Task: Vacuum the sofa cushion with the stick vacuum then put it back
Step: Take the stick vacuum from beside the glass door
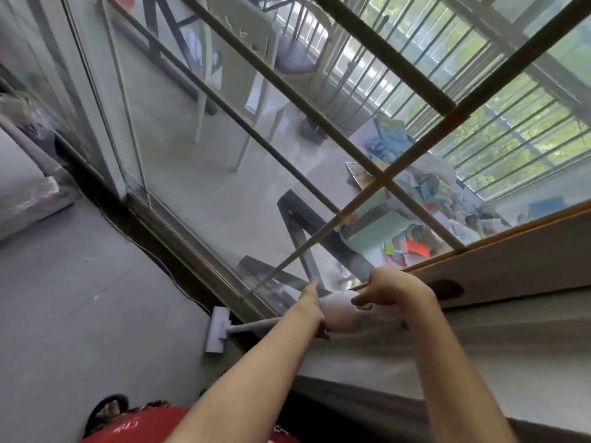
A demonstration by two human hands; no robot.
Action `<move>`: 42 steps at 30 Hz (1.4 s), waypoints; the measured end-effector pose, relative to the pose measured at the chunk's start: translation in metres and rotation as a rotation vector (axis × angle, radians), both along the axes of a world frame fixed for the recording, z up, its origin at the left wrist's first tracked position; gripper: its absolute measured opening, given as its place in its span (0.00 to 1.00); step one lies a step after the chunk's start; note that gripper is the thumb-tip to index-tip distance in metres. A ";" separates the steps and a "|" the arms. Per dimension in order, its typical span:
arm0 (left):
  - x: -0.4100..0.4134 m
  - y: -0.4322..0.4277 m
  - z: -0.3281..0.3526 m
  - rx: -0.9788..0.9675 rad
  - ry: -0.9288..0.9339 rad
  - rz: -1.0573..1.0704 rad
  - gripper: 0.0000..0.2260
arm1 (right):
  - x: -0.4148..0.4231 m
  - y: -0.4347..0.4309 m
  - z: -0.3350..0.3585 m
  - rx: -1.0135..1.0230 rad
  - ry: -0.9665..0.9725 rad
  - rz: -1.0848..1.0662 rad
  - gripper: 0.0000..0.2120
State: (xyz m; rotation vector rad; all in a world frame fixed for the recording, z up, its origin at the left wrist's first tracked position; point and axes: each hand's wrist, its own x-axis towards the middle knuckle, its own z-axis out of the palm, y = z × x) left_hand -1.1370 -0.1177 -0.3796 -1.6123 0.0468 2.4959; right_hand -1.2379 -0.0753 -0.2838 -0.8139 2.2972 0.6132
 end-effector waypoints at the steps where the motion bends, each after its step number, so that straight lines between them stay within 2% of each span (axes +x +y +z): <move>1: 0.000 0.001 -0.001 0.057 -0.024 0.033 0.39 | 0.000 0.000 -0.002 0.022 0.004 0.005 0.20; 3: -0.008 0.005 -0.007 0.106 -0.039 0.068 0.40 | 0.000 0.000 -0.007 0.053 0.025 0.034 0.21; 5: -0.020 0.013 -0.025 0.083 -0.064 0.079 0.36 | -0.001 -0.002 -0.011 0.083 0.028 0.043 0.23; 8: -0.047 0.028 -0.075 0.081 -0.139 -0.022 0.33 | -0.001 -0.003 -0.016 0.180 0.018 0.041 0.32; 11: -0.041 0.028 -0.057 0.141 -0.155 -0.003 0.34 | 0.002 -0.001 -0.019 0.293 0.031 0.106 0.34; 13: -0.037 0.028 -0.052 0.213 -0.169 0.040 0.35 | 0.005 0.001 -0.020 0.358 0.044 0.156 0.33; 15: -0.035 0.030 -0.052 0.246 -0.149 0.091 0.32 | 0.007 0.001 -0.018 0.379 0.057 0.191 0.30; 25: -0.015 0.023 -0.041 0.177 -0.141 0.165 0.20 | 0.022 -0.009 -0.021 0.401 0.026 0.162 0.13; 30: 0.004 0.006 -0.035 0.125 -0.162 0.167 0.21 | 0.036 -0.027 -0.010 0.341 -0.007 0.102 0.09; 35: 0.044 -0.020 -0.018 0.062 -0.170 0.220 0.24 | 0.068 -0.050 0.008 0.255 -0.016 0.152 0.09; 38: 0.067 -0.033 -0.014 0.012 -0.229 0.169 0.28 | 0.093 -0.064 0.017 0.213 -0.020 0.217 0.12; 42: 0.109 -0.055 -0.003 -0.063 -0.243 0.237 0.25 | 0.128 -0.081 0.024 0.159 -0.115 0.242 0.11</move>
